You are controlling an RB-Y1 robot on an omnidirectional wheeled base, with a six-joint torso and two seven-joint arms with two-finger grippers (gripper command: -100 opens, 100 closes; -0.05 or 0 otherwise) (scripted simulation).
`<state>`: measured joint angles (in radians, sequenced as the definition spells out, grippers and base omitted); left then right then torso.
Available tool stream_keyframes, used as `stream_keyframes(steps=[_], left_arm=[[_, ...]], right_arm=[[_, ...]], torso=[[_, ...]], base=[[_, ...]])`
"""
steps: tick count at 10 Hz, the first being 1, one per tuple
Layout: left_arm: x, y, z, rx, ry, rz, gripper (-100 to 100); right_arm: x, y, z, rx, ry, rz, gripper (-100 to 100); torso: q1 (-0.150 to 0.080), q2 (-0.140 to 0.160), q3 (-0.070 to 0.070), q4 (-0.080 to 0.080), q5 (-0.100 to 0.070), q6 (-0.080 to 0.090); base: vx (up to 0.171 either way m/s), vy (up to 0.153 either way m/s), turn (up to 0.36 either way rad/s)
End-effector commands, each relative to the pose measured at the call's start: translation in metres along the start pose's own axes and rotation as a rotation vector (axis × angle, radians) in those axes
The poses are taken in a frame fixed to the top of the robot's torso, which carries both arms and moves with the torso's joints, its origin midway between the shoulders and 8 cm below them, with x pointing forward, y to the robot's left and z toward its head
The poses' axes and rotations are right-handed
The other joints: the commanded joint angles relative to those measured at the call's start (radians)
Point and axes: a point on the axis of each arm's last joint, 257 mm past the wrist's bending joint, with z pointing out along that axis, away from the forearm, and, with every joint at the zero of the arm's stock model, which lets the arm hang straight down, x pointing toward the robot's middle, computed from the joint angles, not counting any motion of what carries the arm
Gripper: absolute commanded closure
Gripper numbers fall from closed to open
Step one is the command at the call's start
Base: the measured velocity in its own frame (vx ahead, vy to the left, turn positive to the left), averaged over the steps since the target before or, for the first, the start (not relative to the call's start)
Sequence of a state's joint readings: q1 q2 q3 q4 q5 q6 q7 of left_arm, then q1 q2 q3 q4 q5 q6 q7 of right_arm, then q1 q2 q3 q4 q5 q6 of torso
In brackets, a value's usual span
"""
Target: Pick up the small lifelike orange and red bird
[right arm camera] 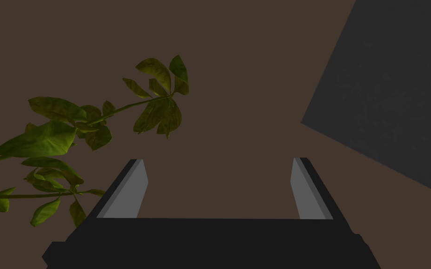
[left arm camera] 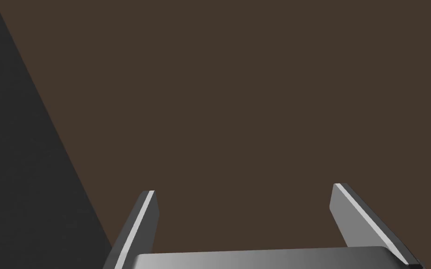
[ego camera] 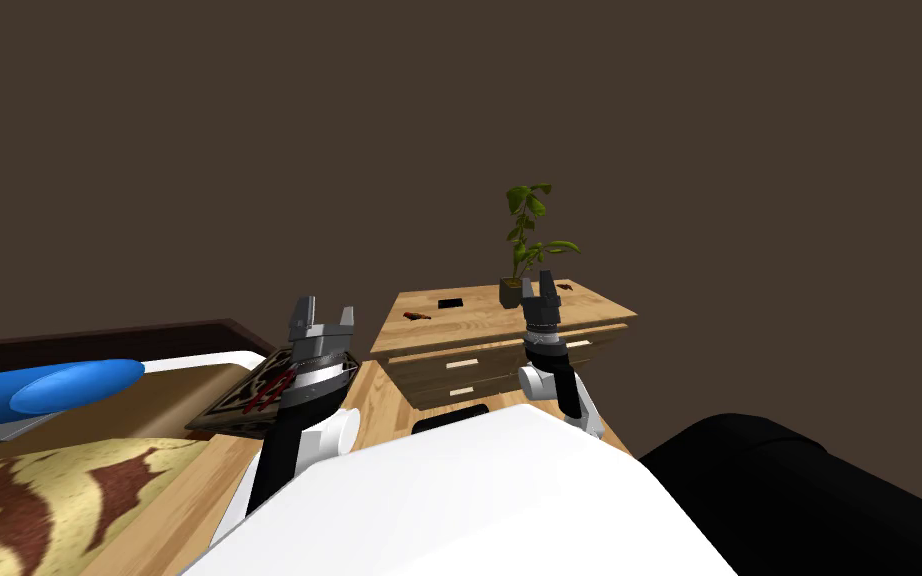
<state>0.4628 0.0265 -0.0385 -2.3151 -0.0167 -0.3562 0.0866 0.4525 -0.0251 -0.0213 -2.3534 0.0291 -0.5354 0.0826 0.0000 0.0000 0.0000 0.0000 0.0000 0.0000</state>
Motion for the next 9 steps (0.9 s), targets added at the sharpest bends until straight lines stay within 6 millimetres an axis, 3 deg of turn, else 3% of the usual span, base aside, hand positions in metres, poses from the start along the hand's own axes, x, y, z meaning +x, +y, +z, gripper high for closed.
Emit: stream_keyframes(steps=[1, 5, 9], left_arm=[[0.008, 0.003, 0.004, -0.002, 0.037, -0.002, -100], [0.026, 0.019, 0.018, -0.020, 0.105, -0.030, -100], [0.049, 0.048, 0.039, -0.069, 0.167, -0.077, -100]], right_arm=[[0.000, 0.000, 0.000, 0.000, 0.000, 0.000, 0], [0.000, 0.000, 0.000, 0.000, 0.000, 0.000, 0], [0.000, 0.000, 0.000, 0.000, 0.000, 0.000, 0]], torso=[[0.000, 0.000, 0.000, 0.000, 0.000, 0.000], [0.000, 0.001, 0.001, 0.000, 0.000, 0.000], [-0.001, 0.002, 0.001, 0.000, 0.000, 0.000]], base=[[-0.012, -0.001, 0.021], [-0.026, -0.005, 0.029], [-0.039, -0.014, 0.042]])
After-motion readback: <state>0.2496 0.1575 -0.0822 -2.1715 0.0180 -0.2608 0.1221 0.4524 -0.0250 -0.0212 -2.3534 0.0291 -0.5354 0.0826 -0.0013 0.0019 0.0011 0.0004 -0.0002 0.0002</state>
